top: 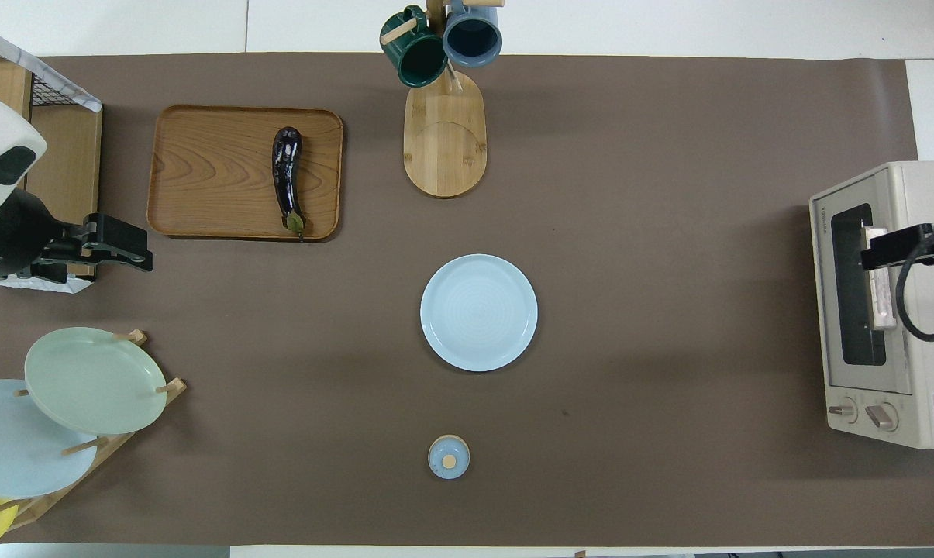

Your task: Put eggplant into oven

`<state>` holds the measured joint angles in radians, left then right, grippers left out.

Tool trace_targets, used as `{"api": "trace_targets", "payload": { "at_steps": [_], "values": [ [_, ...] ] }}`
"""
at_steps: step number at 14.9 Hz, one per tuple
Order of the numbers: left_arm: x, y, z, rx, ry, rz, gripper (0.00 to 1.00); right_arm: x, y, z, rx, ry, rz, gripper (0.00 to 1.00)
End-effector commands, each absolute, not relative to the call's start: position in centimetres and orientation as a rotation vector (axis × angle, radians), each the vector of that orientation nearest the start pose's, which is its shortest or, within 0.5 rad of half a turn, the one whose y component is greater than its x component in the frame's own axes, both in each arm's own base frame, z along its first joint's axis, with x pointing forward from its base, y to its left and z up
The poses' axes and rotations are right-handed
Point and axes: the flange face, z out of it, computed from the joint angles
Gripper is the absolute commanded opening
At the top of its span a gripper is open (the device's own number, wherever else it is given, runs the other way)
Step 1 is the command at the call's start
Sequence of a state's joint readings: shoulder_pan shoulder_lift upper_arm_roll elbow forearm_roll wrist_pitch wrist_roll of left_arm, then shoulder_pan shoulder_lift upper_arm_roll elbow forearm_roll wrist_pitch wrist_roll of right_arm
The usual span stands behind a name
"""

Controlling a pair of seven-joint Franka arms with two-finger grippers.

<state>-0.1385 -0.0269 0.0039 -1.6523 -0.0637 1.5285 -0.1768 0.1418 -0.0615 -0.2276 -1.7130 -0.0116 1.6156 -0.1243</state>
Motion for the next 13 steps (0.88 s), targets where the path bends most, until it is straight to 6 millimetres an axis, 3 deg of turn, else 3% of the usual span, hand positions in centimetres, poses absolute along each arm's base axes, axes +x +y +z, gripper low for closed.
{"api": "trace_targets", "payload": {
  "at_steps": [1,5,8,10,13],
  "values": [
    [53.0,-7.6,60.2,-3.168,-0.073,0.165,1.0,52.5,-4.0,58.2,-3.122,-0.145,-0.008,0.0],
    [53.0,-7.6,60.2,-3.168,-0.073,0.168,1.0,53.1,-5.1,57.1,-3.191,-0.13,-0.036,0.0],
    [53.0,-7.6,60.3,-3.169,-0.073,0.163,1.0,53.3,-6.6,53.3,-3.215,0.046,0.029,0.0],
    [53.0,-7.5,60.2,-3.168,-0.075,0.165,1.0,53.5,-7.4,52.1,-3.309,0.003,0.08,0.0],
    [53.0,-7.6,60.2,-3.168,-0.073,0.165,1.0,53.8,-8.3,50.3,-3.314,0.054,0.08,0.0]
  ]
}}
